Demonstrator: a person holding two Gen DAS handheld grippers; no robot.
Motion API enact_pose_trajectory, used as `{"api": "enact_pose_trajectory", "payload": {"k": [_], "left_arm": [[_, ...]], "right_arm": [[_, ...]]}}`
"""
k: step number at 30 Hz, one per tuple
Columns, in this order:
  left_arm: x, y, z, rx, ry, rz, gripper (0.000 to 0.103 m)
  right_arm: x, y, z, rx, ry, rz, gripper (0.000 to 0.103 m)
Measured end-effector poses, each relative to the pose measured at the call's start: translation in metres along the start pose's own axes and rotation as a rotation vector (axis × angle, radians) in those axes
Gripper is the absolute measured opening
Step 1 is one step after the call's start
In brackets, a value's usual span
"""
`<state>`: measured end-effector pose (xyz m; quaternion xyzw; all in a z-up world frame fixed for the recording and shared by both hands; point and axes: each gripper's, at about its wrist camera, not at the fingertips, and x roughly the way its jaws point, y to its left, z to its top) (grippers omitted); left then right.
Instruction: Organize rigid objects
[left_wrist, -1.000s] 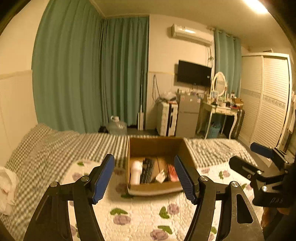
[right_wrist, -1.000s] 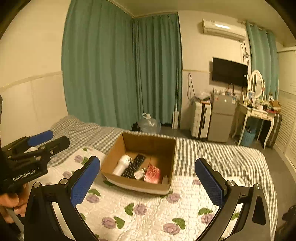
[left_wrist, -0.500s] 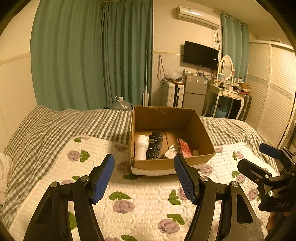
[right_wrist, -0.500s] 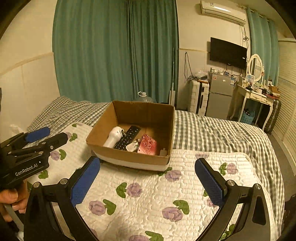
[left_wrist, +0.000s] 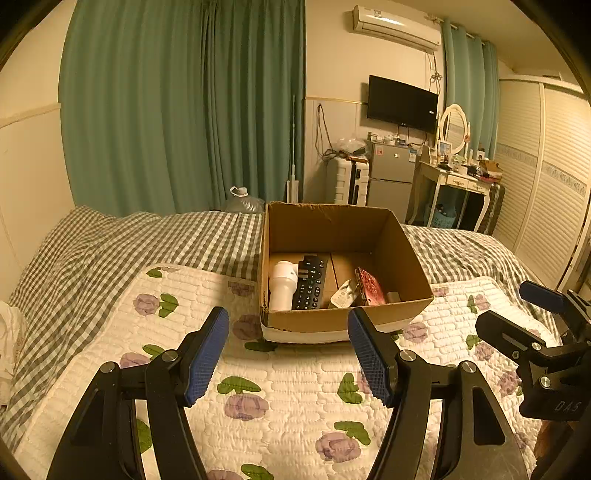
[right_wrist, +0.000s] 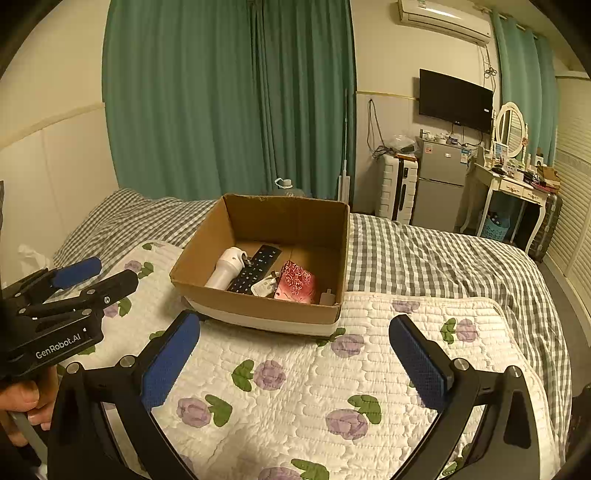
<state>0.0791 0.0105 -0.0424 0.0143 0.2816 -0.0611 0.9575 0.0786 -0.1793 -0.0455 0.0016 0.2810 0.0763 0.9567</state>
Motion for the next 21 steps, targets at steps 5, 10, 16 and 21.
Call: {"api": "enact_pose_trajectory", "payload": {"k": [5, 10, 16, 21], "left_arm": [[0.002, 0.003, -0.0016, -0.001, 0.003, 0.005, 0.07], [0.0008, 0.0017, -0.0015, 0.002, 0.004, 0.009, 0.07], [0.0011, 0.0012, -0.0014, 0.002, 0.009, 0.015, 0.07], [0.0005, 0.0028, -0.0005, -0.007, 0.018, 0.029, 0.07]], "right_arm": [[-0.0011, -0.0004, 0.0003, 0.001, -0.003, 0.0, 0.103], [-0.0028, -0.0011, 0.0006, 0.003, -0.006, -0.001, 0.103], [-0.0035, -0.0015, 0.0012, 0.005, -0.005, -0.001, 0.103], [-0.0032, -0.0016, 0.0012, 0.005, -0.004, 0.0, 0.103]]}}
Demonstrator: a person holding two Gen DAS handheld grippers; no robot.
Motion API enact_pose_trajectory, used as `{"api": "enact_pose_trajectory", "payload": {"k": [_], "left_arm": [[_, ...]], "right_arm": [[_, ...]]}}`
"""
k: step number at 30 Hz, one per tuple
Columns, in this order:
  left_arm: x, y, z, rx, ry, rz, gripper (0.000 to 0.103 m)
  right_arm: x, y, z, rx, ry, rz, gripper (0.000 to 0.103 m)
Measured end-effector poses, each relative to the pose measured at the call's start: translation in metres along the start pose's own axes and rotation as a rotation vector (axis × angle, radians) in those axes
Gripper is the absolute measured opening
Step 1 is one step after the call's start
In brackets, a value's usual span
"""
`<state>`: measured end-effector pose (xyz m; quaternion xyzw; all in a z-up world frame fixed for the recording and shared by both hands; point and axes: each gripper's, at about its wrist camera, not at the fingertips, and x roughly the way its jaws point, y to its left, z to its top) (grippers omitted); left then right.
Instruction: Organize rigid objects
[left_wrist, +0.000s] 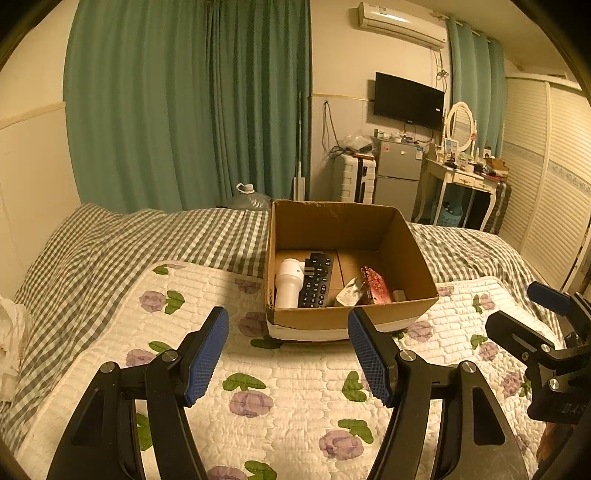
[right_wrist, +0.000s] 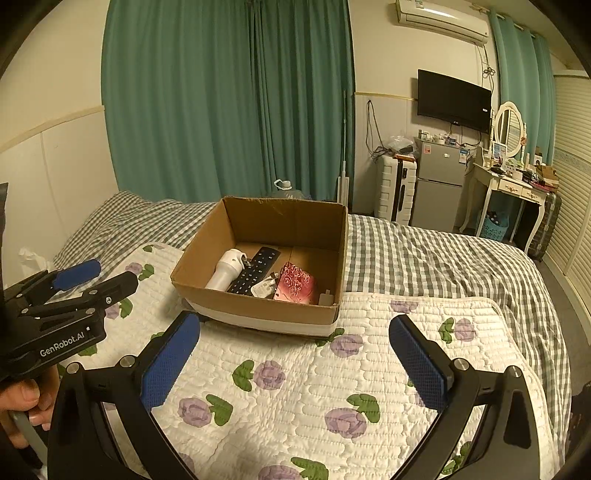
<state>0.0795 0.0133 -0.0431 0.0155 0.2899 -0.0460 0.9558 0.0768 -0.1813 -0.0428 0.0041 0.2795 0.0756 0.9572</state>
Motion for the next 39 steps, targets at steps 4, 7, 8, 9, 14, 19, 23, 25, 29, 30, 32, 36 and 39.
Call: {"api": "enact_pose_trajectory", "payload": {"k": [4, 7, 8, 9, 14, 19, 23, 25, 29, 30, 32, 36, 39], "left_arm": [[0.0002, -0.0001, 0.0007, 0.0, 0.001, 0.013, 0.07], [0.0004, 0.0001, 0.0004, 0.0, 0.003, 0.029, 0.07], [0.0006, 0.0006, 0.0004, -0.002, 0.004, 0.028, 0.07], [0.0008, 0.0016, 0.0005, -0.005, 0.006, 0.029, 0.07], [0.0003, 0.0012, 0.0007, -0.005, 0.008, 0.029, 0.07], [0.0009, 0.0003, 0.0009, -0.004, 0.013, 0.026, 0.07], [0.0008, 0.0001, 0.0009, -0.004, 0.013, 0.026, 0.07], [0.0007, -0.0003, 0.0009, -0.003, 0.012, 0.03, 0.07], [0.0011, -0.0001, 0.0003, -0.004, 0.011, 0.031, 0.07], [0.0013, -0.0004, 0.0006, -0.002, 0.012, 0.032, 0.07], [0.0012, -0.0003, 0.0006, -0.002, 0.013, 0.032, 0.07], [0.0012, -0.0018, -0.0004, 0.002, 0.015, 0.029, 0.07], [0.0014, -0.0024, -0.0016, 0.005, 0.015, 0.026, 0.07]], "right_arm": [[0.0007, 0.0004, -0.0013, -0.001, 0.003, 0.003, 0.103], [0.0018, 0.0015, -0.0027, -0.002, 0.009, 0.005, 0.103], [0.0018, 0.0017, -0.0031, -0.002, 0.01, 0.005, 0.103], [0.0018, 0.0018, -0.0032, -0.001, 0.011, 0.005, 0.103], [0.0026, 0.0011, -0.0037, 0.005, 0.013, 0.008, 0.103], [0.0037, 0.0015, -0.0041, 0.007, 0.018, 0.01, 0.103], [0.0039, 0.0013, -0.0043, 0.008, 0.018, 0.01, 0.103], [0.0044, 0.0009, -0.0044, 0.012, 0.021, 0.014, 0.103], [0.0053, 0.0003, -0.0058, 0.016, 0.031, 0.02, 0.103], [0.005, 0.0005, -0.0065, 0.015, 0.033, 0.019, 0.103], [0.0049, 0.0004, -0.0066, 0.015, 0.034, 0.021, 0.103], [0.0051, 0.0007, -0.0066, 0.016, 0.034, 0.021, 0.103], [0.005, 0.0003, -0.0066, 0.016, 0.035, 0.019, 0.103]]}}
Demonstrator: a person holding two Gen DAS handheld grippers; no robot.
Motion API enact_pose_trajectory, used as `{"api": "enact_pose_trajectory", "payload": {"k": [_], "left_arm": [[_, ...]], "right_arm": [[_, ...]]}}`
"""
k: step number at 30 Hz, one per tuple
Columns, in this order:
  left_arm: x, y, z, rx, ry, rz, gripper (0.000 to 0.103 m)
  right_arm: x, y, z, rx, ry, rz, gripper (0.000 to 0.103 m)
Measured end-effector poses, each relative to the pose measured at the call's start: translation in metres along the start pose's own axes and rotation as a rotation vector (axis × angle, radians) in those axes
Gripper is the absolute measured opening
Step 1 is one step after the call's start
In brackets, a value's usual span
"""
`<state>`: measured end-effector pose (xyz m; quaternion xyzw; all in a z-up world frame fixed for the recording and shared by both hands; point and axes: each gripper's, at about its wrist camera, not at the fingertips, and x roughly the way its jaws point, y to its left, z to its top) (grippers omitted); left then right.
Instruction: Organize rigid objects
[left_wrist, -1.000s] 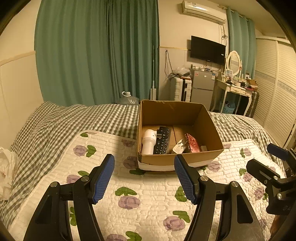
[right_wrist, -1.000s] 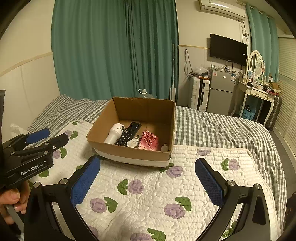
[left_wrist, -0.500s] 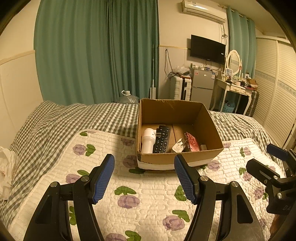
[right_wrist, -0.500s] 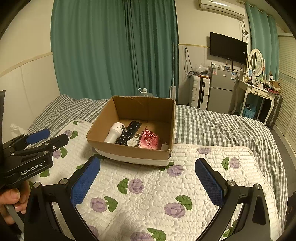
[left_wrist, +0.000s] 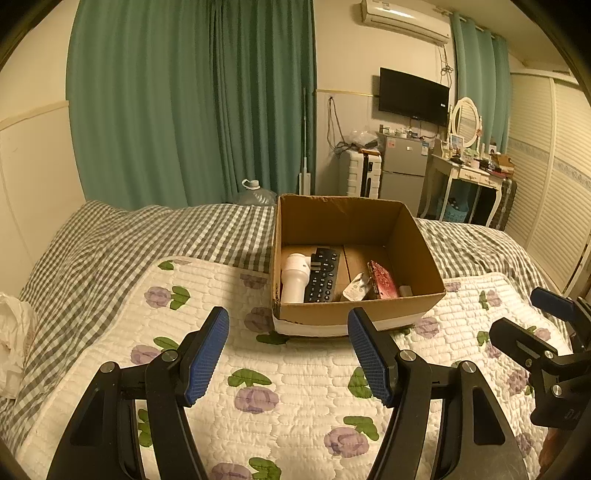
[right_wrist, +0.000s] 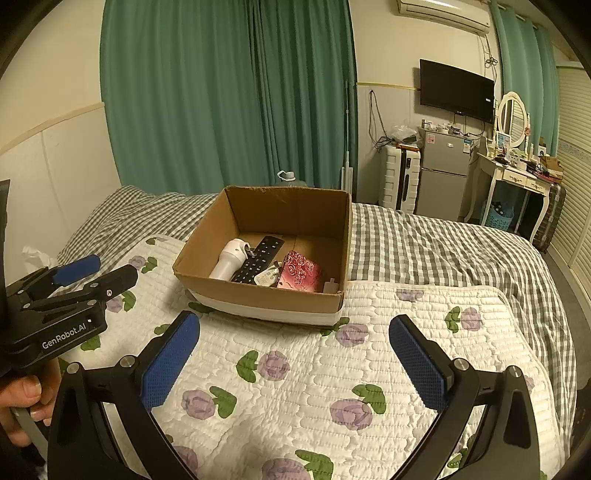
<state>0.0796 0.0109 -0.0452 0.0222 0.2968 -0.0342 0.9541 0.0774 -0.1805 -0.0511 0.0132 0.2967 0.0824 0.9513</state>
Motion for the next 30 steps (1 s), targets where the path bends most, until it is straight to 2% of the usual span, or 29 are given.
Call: {"api": "enact_pose_trajectory", "payload": {"k": [30], "left_arm": [[0.0029, -0.004, -0.0047, 0.008, 0.015, -0.006, 0.07]], "right_arm": [[0.0002, -0.0021, -0.0028, 0.023, 0.009, -0.012, 0.103]]}}
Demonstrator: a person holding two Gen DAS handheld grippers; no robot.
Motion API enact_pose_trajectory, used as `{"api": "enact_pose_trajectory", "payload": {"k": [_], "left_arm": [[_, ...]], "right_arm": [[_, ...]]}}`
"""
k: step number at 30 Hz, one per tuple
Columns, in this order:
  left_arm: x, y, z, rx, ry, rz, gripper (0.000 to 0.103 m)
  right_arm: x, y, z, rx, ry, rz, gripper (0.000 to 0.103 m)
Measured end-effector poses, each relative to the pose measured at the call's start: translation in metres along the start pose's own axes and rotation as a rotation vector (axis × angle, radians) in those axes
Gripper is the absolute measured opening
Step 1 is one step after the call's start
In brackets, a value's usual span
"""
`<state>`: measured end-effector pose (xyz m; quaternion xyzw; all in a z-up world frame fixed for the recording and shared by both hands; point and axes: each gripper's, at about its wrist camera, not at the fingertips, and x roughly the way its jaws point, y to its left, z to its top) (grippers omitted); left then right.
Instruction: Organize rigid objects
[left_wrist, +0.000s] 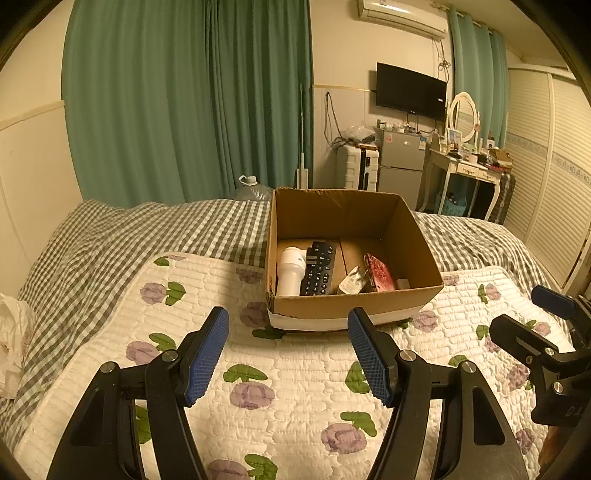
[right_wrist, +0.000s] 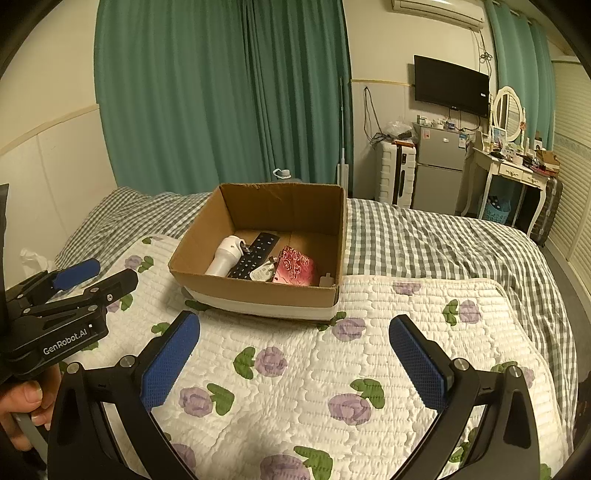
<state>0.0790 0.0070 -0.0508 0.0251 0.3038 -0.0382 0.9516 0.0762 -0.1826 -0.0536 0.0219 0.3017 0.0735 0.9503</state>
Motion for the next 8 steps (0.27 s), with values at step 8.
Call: {"api": "enact_pose_trajectory", "payload": {"k": [8], "left_arm": [[0.0009, 0.0006, -0.0007, -0.004, 0.004, -0.017, 0.07]], "right_arm": [[-0.0001, 0.001, -0.001, 0.007, 0.002, -0.004, 0.103]]}}
